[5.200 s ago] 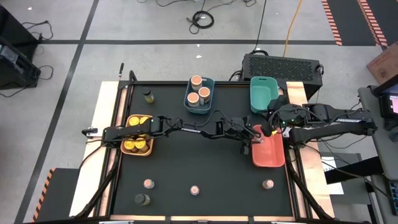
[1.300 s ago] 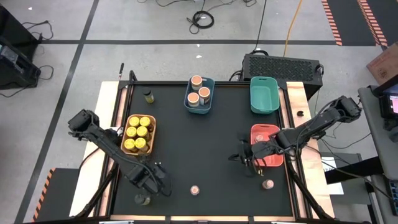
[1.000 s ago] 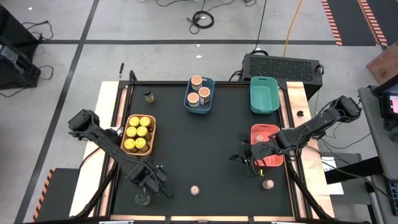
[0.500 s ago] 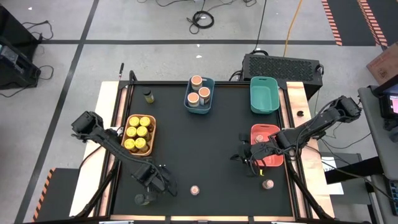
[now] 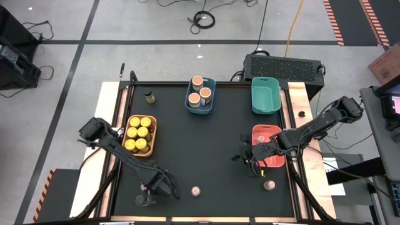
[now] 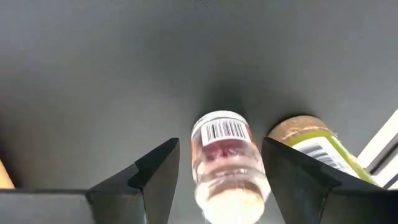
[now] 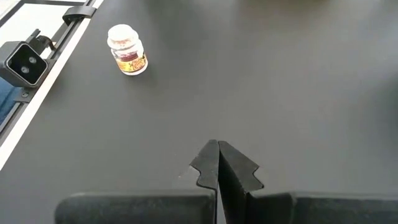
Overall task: Sort spices by type
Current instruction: Put the small brown seasoning bottle into the orange bin
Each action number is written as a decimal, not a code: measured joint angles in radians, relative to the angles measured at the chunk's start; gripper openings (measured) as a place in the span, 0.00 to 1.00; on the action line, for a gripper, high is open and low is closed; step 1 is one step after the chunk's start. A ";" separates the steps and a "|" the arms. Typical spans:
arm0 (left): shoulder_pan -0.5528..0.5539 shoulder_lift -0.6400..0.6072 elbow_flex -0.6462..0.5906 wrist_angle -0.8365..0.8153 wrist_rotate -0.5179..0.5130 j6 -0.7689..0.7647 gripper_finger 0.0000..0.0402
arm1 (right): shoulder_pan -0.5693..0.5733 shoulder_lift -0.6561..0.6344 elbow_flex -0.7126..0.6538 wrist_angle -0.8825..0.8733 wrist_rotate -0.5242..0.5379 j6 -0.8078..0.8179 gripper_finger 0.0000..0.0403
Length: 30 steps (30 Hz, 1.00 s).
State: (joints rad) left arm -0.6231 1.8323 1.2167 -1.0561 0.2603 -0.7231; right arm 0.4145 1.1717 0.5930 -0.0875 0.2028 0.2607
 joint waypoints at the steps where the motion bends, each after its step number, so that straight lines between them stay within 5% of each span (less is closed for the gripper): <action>1: 0.000 0.006 0.000 0.000 0.000 0.011 0.57 | 0.000 0.000 0.000 0.000 0.000 0.000 0.00; 16: 0.067 -0.019 0.087 -0.113 -0.001 0.073 0.57 | 0.000 0.000 0.000 0.000 0.000 0.000 0.00; 24: 0.149 -0.064 0.112 -0.215 0.100 -0.409 0.57 | 0.000 0.000 0.000 -0.002 -0.031 0.011 0.00; 30: 0.152 -0.064 0.092 -0.209 0.162 -0.562 0.57 | 0.015 0.000 0.000 -0.013 -0.051 0.011 0.00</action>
State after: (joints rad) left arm -0.4713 1.7687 1.3088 -1.2652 0.4225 -1.2851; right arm 0.4294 1.1713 0.5934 -0.1002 0.1516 0.2722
